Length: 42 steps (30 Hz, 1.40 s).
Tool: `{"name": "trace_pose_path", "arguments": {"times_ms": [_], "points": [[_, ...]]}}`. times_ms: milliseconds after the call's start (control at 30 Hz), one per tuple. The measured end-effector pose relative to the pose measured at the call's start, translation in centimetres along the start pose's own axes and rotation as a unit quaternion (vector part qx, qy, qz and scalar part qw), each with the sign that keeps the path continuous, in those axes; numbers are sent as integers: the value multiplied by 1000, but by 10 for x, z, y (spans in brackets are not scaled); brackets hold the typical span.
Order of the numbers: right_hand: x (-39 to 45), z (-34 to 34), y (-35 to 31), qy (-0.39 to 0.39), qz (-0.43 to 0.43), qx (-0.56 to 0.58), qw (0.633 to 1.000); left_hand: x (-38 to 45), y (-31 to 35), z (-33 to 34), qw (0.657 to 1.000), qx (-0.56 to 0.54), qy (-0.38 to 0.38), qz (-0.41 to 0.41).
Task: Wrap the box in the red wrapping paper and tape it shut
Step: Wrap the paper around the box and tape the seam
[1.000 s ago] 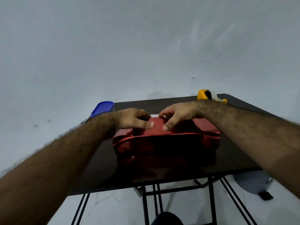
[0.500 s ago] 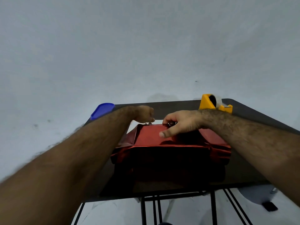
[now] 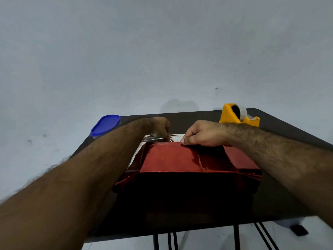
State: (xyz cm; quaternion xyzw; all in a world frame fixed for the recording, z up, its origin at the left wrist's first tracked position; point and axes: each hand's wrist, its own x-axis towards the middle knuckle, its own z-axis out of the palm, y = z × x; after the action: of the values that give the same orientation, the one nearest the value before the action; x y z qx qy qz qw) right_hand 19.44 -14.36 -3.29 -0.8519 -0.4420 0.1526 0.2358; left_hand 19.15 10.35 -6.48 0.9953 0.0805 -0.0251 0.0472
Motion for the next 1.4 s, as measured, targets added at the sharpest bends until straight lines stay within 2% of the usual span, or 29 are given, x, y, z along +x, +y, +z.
{"name": "trace_pose_path", "arguments": {"times_ms": [267,400,500,567,633,700,767,833,900,1000,1133,1200,1333,1400], "points": [[-2,-7,-4,-52,2,15,999,-5,3,-13,997,-83,-2,9],[-3,-5,1,-26,0,14,1000,-11,-3,-28,993,-119,3,9],[-6,-3,1,-27,-6,-1,1000,-20,-3,-40,987,-156,43,8],[-5,-2,-1,13,-22,-29,999,-26,2,-47,984,-164,72,19],[-7,-3,-3,101,-37,-78,991,-36,7,-53,983,-139,116,38],[-10,-3,-6,187,-45,-150,970,-47,9,-61,976,-151,148,53],[-13,-3,-10,228,-35,-199,952,-61,11,-69,972,-134,175,78],[-14,-4,-10,250,-26,-181,951,-75,15,-76,967,-88,208,115],[-11,-9,-5,265,-27,-121,956,-90,16,-79,957,-98,227,151],[-10,-26,2,251,-25,-62,966,-111,14,-73,940,-121,254,195],[-11,-49,10,146,1,-75,986,-130,14,-61,932,-129,265,210],[-11,-55,12,147,4,-105,984,-134,13,-54,930,-99,294,196],[-20,-58,11,149,6,-91,985,-145,19,-50,930,-44,335,144],[-23,-60,12,159,2,-99,982,-153,28,-45,900,61,398,169]]}}
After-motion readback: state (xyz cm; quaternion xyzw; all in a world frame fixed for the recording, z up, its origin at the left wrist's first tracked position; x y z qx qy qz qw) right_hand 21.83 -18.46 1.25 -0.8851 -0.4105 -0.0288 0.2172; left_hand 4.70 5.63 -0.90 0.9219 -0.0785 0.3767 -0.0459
